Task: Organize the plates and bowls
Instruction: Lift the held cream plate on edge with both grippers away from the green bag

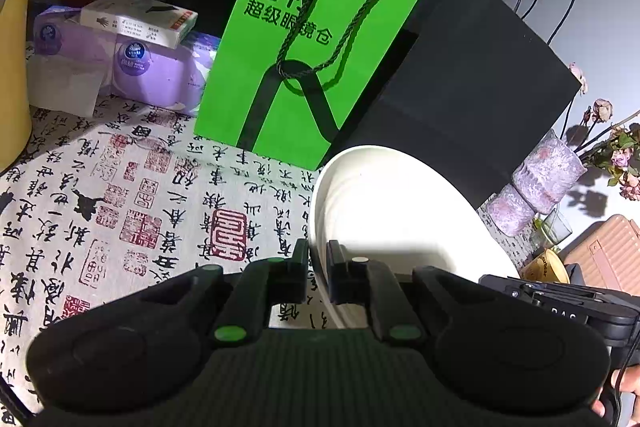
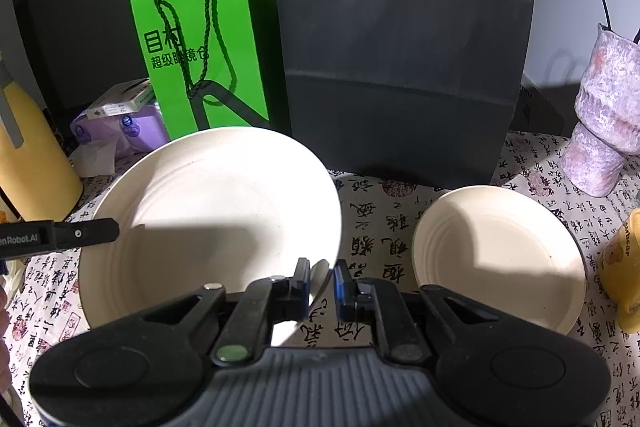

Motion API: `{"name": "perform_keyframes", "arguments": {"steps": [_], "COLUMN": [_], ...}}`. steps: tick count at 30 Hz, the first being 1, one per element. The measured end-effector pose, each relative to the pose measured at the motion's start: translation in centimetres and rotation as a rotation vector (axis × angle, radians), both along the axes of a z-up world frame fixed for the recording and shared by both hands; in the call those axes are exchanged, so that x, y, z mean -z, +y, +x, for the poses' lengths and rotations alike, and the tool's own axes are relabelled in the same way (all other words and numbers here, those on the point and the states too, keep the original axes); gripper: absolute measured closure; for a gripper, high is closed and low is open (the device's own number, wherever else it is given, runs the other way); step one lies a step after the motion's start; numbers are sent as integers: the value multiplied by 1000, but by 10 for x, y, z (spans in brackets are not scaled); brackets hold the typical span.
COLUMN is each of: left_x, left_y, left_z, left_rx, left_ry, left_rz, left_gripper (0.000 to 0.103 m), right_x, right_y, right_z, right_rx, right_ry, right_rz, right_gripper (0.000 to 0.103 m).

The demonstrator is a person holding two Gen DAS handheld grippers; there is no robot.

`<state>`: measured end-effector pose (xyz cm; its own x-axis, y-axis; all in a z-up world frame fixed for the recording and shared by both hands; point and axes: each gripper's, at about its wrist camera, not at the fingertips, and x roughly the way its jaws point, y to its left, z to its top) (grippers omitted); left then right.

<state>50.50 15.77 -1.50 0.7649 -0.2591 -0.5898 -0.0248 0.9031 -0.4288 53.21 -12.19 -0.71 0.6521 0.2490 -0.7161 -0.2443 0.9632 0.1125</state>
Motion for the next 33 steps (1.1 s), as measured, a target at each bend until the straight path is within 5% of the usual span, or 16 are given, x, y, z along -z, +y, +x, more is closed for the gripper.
{"name": "perform_keyframes", "arguments": {"steps": [33], "left_x": [-47], "left_y": [-3], "left_z": [-81], "left_rx": [-85], "left_ry": [-78], "left_rz": [25], "left_gripper": [93], "right_x": [-45], "right_y": [3], "right_z": [-66], "right_rx": [-51], "right_ry": [-55], "right_rz": [54], "right_gripper": [92]}}
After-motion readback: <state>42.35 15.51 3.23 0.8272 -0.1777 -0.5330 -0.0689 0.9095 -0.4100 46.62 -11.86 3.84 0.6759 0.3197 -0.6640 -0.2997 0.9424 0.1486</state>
